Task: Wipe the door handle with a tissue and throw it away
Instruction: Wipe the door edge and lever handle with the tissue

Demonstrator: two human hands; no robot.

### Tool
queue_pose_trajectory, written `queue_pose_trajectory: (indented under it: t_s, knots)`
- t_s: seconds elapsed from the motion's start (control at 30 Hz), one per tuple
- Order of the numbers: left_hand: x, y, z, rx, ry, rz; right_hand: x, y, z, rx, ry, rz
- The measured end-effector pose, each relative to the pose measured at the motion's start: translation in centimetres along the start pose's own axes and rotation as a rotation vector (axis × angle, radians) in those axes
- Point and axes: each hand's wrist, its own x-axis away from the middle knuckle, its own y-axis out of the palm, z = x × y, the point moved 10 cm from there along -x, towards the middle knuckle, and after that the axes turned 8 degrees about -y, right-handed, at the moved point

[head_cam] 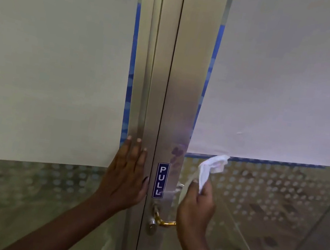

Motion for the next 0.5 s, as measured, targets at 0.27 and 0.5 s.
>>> queue_pose_trajectory:
  t_s: [0.27,0.5]
  knots:
    - [-2.1,3.0,0.5,-0.056,0.039,0.063,-1.5,8.9,-2.3,0.233,-0.763,-0.267]
    - [-2.2,4.0,0.7,-0.084,0.068,0.162,-1.7,11.2,0.9,0.546,-1.230,-0.431]
